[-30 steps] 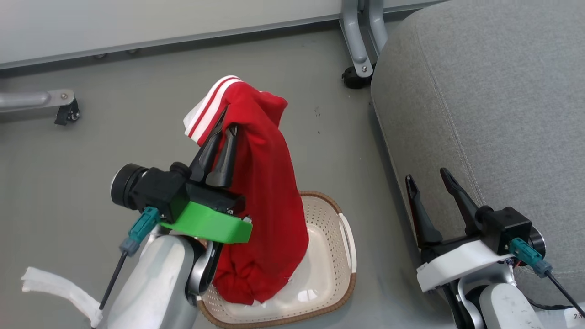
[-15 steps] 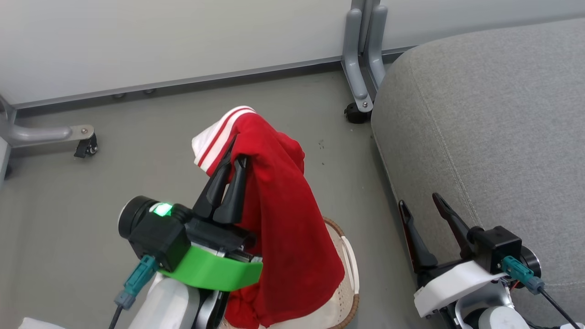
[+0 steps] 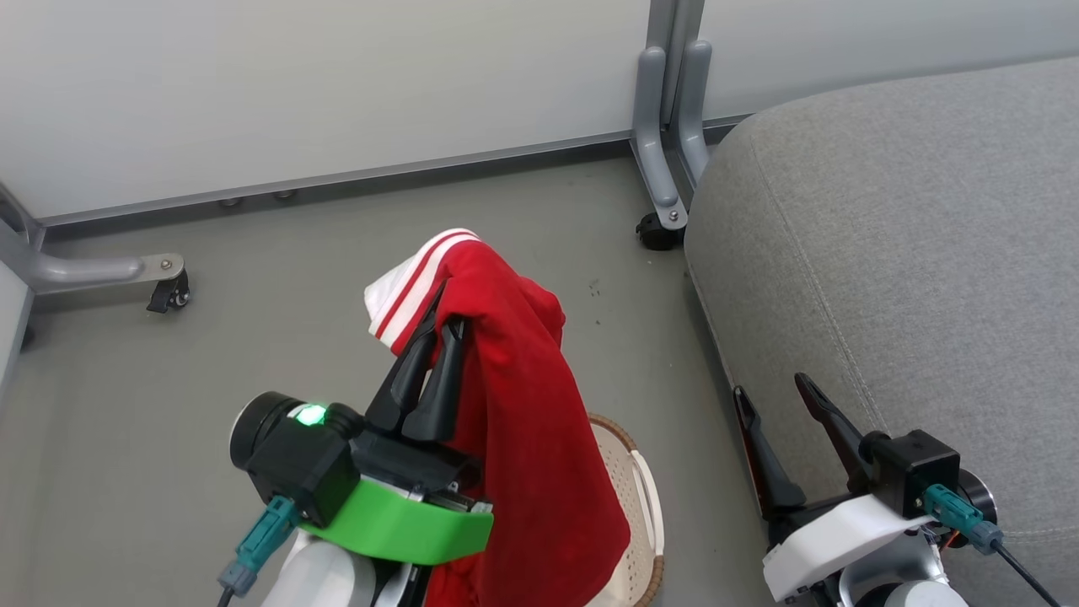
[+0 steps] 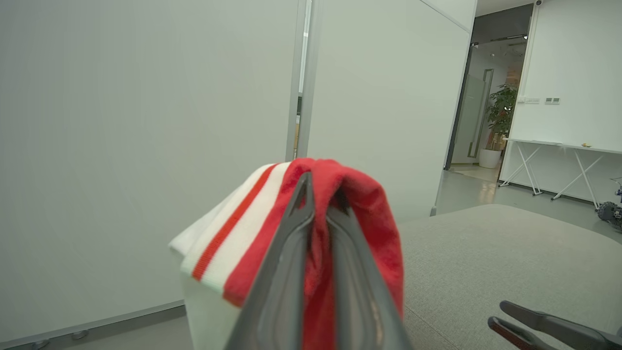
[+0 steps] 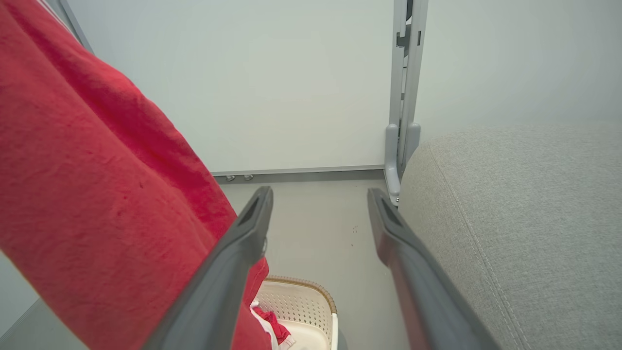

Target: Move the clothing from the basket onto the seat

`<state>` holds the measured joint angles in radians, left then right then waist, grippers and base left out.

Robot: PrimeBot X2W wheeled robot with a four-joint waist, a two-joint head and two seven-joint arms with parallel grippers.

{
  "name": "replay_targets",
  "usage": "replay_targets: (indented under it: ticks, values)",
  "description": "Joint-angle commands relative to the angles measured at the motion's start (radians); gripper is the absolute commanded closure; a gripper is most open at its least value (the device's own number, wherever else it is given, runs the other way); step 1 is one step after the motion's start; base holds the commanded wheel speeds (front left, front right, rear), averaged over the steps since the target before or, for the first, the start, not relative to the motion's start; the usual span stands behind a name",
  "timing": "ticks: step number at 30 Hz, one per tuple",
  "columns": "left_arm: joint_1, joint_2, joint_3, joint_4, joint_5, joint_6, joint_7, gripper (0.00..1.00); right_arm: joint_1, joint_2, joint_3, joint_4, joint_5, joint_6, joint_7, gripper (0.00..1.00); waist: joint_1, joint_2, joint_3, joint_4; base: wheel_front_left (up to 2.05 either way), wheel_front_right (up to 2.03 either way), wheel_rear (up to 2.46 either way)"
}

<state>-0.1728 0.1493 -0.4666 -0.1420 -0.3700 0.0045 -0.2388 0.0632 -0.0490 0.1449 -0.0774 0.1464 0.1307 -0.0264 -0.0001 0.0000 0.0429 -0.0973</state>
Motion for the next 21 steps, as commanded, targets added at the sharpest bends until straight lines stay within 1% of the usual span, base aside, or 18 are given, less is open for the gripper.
replay_targets:
  ticks: [1, 9, 12, 18, 21]
  values:
    - [0.012, 0.010, 0.000, -0.005, -0.004, 0.004, -0.001, 1.00, 0.015, -0.003, 0.002, -0.006, 0.004, 0.000, 0.001, 0.00, 0.0001, 0.0000, 0.003, 0.001, 0.00, 0.00, 0.00]
    - [-0.002, 0.012, -0.003, -0.007, -0.006, 0.006, -0.003, 1.00, 0.005, -0.003, 0.015, -0.005, 0.008, 0.000, 0.001, 0.00, 0.0001, 0.0000, 0.011, 0.003, 0.00, 0.00, 0.00]
    - [-0.005, 0.011, -0.004, -0.007, -0.007, 0.007, -0.004, 1.00, -0.002, -0.003, 0.035, -0.002, 0.012, 0.000, 0.004, 0.00, 0.0001, 0.0000, 0.012, 0.005, 0.00, 0.00, 0.00]
    - [-0.022, 0.014, -0.007, -0.013, -0.003, 0.008, -0.002, 1.00, -0.056, -0.011, 0.131, 0.015, 0.038, 0.000, 0.006, 0.00, 0.0001, 0.0000, 0.033, 0.010, 0.00, 0.00, 0.00]
    - [-0.032, 0.013, -0.010, -0.014, -0.001, 0.005, 0.001, 1.00, -0.108, -0.010, 0.210, 0.041, 0.068, 0.000, 0.001, 0.00, 0.0001, 0.0000, 0.046, 0.015, 0.00, 0.00, 0.00]
